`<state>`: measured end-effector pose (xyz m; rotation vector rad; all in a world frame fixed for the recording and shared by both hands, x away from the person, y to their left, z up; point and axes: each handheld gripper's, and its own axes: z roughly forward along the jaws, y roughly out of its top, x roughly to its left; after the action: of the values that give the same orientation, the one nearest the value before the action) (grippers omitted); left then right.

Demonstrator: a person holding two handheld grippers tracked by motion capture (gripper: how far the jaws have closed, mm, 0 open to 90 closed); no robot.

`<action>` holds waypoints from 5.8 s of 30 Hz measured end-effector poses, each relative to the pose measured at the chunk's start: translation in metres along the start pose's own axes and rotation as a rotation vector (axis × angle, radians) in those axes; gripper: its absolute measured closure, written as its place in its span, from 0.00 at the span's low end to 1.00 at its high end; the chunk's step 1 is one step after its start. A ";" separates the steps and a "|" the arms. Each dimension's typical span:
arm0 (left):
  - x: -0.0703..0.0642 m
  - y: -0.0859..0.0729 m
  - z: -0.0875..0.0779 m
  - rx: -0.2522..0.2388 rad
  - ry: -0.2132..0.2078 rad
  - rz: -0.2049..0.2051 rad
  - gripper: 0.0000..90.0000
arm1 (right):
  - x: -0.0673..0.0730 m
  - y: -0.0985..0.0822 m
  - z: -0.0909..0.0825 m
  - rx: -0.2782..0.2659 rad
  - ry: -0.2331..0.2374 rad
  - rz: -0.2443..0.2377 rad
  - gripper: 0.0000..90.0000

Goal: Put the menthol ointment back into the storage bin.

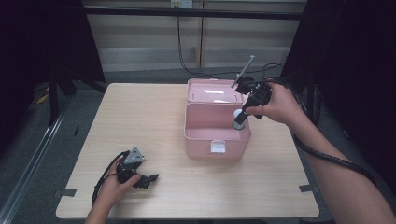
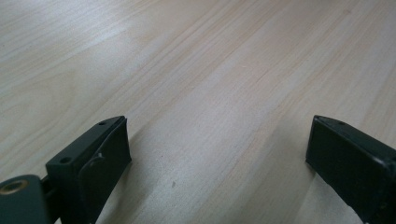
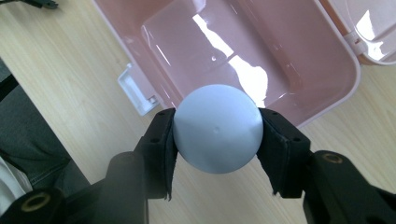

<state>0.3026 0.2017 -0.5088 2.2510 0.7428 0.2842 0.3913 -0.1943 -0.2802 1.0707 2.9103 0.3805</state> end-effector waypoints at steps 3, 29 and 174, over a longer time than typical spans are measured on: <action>0.000 0.000 0.000 0.000 0.000 0.000 0.06 | -0.004 0.005 0.008 0.017 -0.007 0.031 0.56; 0.000 0.000 0.000 0.000 -0.004 -0.001 0.06 | -0.031 0.033 0.067 0.117 -0.088 0.293 0.56; 0.000 0.000 0.000 0.000 -0.003 -0.001 0.06 | -0.012 0.020 0.065 -0.008 -0.039 0.250 0.27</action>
<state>0.3027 0.2016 -0.5089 2.2503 0.7421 0.2801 0.4191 -0.1733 -0.3390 1.4276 2.7441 0.3709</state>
